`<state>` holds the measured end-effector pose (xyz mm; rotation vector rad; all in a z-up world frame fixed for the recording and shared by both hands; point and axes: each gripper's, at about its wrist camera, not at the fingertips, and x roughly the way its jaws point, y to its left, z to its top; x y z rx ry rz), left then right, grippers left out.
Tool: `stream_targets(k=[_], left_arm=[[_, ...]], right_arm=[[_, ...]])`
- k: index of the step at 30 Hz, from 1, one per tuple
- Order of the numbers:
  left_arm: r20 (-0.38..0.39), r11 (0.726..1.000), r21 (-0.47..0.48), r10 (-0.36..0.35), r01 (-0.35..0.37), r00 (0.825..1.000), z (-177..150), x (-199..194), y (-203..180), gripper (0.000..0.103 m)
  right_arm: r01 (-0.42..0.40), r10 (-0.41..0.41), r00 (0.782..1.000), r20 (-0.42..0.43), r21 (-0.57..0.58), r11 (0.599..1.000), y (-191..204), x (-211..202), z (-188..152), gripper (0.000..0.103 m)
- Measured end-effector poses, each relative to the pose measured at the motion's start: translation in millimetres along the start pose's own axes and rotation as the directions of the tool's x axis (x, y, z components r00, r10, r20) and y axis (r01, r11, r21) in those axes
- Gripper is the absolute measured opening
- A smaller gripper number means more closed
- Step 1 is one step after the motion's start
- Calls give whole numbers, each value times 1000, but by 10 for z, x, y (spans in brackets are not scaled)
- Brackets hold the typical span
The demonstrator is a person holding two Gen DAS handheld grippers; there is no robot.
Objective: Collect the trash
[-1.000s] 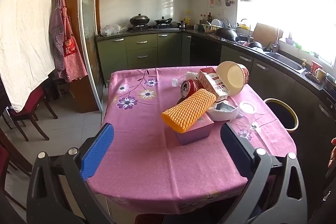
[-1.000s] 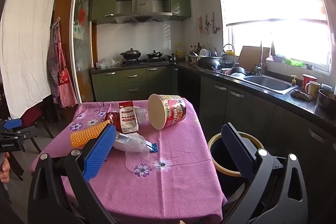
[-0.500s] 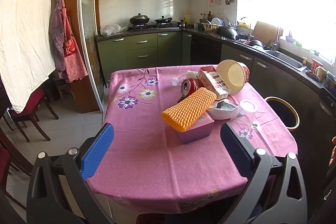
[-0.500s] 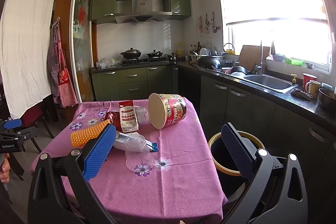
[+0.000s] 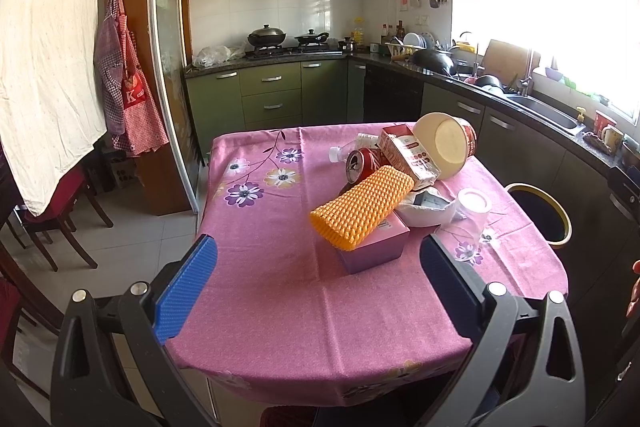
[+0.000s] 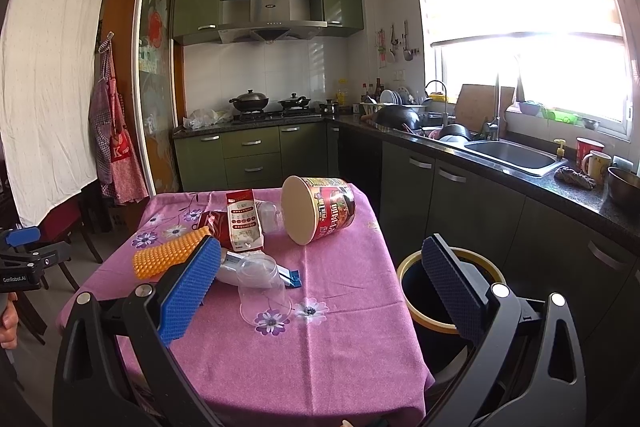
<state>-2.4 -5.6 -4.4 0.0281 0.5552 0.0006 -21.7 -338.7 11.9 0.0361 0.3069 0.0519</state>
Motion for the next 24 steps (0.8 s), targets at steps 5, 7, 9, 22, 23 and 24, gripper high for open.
stream_targets(k=[5,7,9,22,23,24], left_arm=[[-5,1000,-2,1,-1,1000,-34,1,11,96],[-5,1000,-1,1,-1,1000,-49,-3,16,96],[-6,1000,1,0,0,1000,11,17,5,96],[-7,1000,1,1,-1,1000,9,18,4,96],[-8,1000,0,2,-2,1000,6,19,8,96],[-9,1000,0,2,-2,1000,9,28,6,96]], right_arm=[[0,0,1000,0,1,1000,-1,0,-1,99],[0,0,1000,0,1,1000,-2,0,-1,99],[0,0,1000,-1,2,1000,-2,1,-3,99],[0,0,1000,-3,3,1000,0,5,-6,99],[0,0,1000,-3,3,1000,3,4,-10,99],[1,-1,1000,-3,2,1000,2,2,-10,99]])
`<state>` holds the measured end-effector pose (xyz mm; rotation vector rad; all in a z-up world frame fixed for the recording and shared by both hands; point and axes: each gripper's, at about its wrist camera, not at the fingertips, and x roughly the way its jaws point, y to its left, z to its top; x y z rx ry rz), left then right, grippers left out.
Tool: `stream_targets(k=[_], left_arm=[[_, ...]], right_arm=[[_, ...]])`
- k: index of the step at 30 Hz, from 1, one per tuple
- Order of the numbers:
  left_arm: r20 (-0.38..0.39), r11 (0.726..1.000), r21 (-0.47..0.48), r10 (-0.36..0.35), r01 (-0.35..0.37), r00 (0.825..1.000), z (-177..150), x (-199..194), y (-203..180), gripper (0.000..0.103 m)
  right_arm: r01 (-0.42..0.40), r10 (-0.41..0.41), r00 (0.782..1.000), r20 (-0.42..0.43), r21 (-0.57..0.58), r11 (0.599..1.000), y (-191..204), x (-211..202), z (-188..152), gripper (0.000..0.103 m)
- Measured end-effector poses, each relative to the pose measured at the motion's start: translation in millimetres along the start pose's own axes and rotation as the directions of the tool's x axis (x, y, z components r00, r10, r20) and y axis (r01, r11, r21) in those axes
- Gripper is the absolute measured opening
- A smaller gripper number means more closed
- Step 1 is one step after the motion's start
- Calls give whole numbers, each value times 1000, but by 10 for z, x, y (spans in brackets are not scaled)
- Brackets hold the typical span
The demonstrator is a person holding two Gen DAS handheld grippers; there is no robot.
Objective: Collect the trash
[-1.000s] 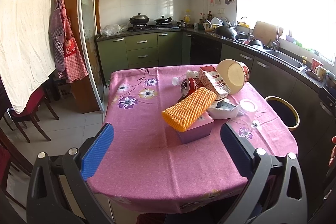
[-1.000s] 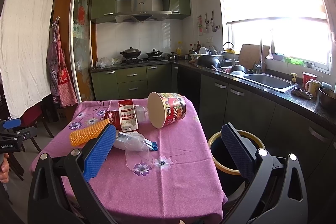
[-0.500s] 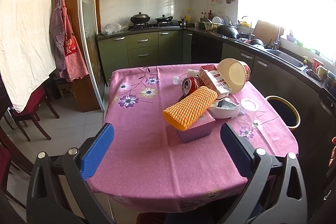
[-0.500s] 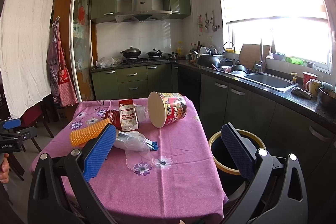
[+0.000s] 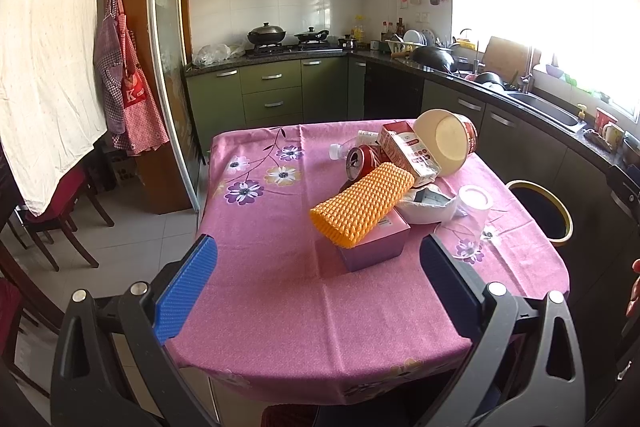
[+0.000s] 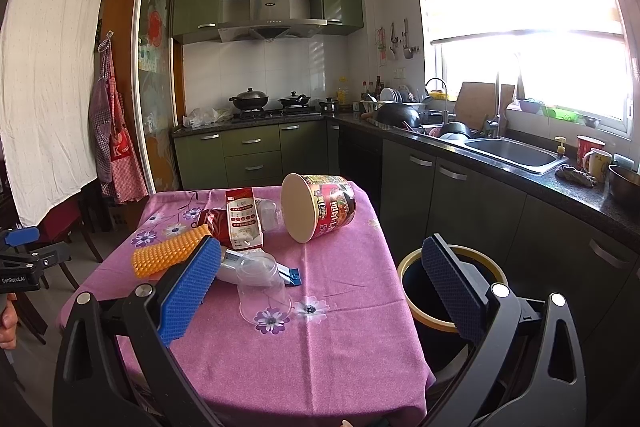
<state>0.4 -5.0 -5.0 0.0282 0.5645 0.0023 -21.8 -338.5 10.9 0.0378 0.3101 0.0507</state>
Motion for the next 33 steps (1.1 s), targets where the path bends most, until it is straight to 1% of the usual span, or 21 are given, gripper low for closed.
stream_targets(k=[7,25,28,30,33], left_arm=[[-9,1000,16,-2,3,1000,-20,12,-26,96],[-12,1000,17,-2,2,1000,-17,13,-25,96],[-15,1000,20,-2,2,1000,-21,23,-27,96],[-23,1000,21,-3,4,1000,-23,54,-25,96],[-37,1000,21,1,0,999,-7,120,-20,96]], right_arm=[[-1,1,1000,-1,1,1000,-3,4,4,99],[-3,3,1000,-4,-1,1000,8,24,-36,99],[-15,16,1000,4,-23,1000,-14,137,-22,99],[-21,20,1000,-10,-44,999,-47,279,40,99],[-101,98,993,-59,-43,994,-142,641,158,99]])
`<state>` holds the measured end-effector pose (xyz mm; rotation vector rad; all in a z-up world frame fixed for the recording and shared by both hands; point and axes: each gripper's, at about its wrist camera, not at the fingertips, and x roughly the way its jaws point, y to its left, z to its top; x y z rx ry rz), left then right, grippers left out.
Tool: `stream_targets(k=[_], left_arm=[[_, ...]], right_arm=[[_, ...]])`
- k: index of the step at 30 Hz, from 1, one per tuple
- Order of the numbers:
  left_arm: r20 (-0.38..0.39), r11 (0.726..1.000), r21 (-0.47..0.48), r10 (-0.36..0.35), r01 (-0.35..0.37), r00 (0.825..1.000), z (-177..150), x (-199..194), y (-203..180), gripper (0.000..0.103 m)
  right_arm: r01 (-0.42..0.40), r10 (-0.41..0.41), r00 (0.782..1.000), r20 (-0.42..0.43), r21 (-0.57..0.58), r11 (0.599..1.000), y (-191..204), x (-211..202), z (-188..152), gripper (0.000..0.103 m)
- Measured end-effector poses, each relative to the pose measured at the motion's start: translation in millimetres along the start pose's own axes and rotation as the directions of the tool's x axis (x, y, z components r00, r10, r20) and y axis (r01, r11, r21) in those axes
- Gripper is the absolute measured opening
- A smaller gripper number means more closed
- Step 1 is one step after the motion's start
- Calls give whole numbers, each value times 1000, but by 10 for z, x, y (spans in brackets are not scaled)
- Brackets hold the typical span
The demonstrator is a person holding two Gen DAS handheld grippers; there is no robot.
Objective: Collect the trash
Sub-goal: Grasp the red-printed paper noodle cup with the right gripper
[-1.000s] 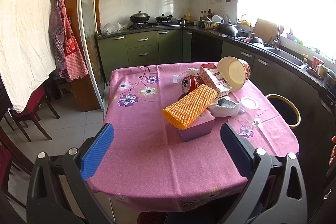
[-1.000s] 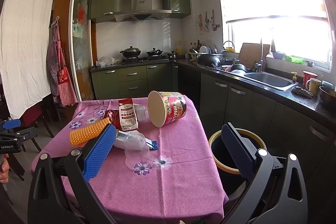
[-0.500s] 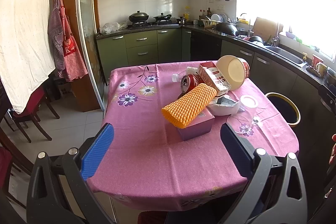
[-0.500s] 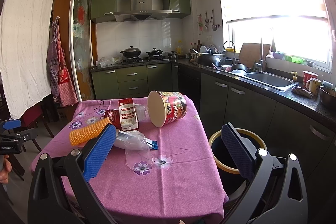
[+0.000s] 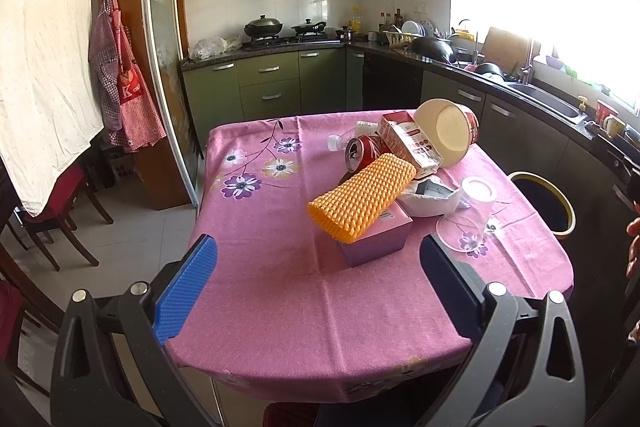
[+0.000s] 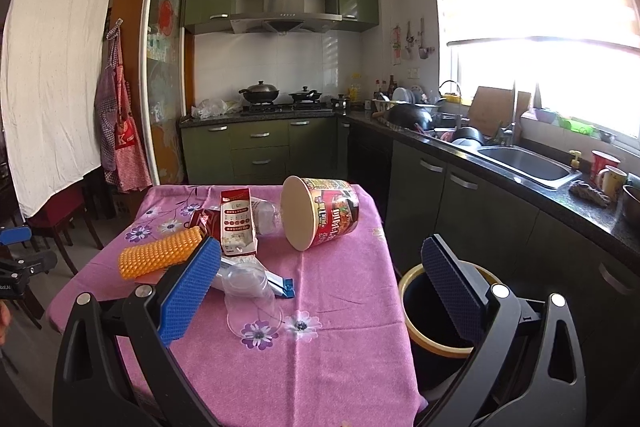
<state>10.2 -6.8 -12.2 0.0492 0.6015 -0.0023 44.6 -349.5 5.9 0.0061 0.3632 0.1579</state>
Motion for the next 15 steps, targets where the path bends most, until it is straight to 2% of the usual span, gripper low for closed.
stream_targets(k=[3,10,15], left_arm=[[-13,1000,-10,11,-11,1000,24,85,47,96],[-47,1000,-11,22,-22,999,160,382,81,96],[-70,1000,-5,10,-10,997,277,625,98,96]], right_arm=[[-25,24,998,-62,-13,1000,-84,421,106,99],[75,-93,984,-155,-116,990,39,1544,162,99],[141,-169,959,-227,-134,981,94,2364,155,99]])
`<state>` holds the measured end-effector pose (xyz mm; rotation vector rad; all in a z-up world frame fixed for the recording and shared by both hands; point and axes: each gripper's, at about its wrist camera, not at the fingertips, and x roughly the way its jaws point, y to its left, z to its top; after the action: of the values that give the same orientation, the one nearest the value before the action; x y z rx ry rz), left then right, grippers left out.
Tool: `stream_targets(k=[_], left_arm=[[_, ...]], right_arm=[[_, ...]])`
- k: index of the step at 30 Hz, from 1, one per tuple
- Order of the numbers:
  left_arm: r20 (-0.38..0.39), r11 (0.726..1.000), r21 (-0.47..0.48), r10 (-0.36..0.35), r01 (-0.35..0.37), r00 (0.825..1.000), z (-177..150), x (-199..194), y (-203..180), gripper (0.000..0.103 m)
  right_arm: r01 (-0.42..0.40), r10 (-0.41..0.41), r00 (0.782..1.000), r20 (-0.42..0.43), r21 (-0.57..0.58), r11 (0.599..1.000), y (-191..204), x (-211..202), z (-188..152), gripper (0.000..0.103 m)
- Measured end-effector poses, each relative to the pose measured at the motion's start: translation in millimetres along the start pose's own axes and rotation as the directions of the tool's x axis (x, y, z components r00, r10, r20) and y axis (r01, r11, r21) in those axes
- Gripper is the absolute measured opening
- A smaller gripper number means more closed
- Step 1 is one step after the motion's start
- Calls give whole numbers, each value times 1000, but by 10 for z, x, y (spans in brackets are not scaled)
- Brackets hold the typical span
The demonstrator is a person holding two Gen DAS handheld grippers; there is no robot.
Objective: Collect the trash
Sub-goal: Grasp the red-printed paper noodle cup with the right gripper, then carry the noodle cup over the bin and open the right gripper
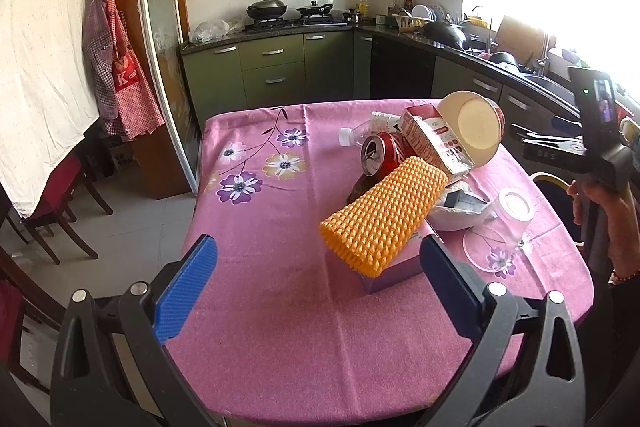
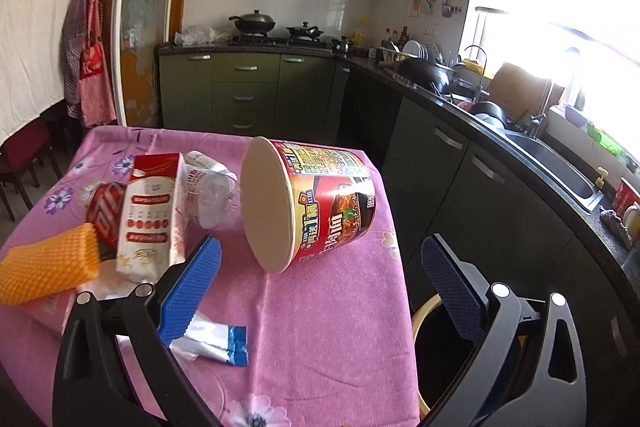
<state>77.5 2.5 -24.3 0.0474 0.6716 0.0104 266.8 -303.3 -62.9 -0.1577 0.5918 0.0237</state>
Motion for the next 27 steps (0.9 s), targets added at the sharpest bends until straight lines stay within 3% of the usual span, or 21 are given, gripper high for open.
stream_targets(k=[6,8,10,13,15,19,27], left_arm=[[-18,1000,0,-17,17,1000,126,231,7,96],[-24,1000,1,-25,25,999,145,287,1,96],[-31,1000,4,-27,27,999,154,337,-10,96],[-43,1000,3,-30,30,999,157,387,-22,96],[-46,1000,2,-30,30,999,155,405,-37,96],[-41,1000,2,-29,29,999,147,387,-26,96],[-21,1000,1,-23,23,1000,124,280,-3,96]], right_arm=[[72,-69,995,-69,49,996,-22,717,132,99],[83,-78,994,-74,71,994,-63,836,125,95],[85,-78,994,-78,88,992,-116,905,115,80],[81,-74,995,-69,110,991,-218,924,81,50],[99,-93,994,-56,115,988,-294,883,49,20],[105,-101,994,-39,130,986,-389,739,24,10],[43,-39,999,-29,185,982,-797,291,70,6]])
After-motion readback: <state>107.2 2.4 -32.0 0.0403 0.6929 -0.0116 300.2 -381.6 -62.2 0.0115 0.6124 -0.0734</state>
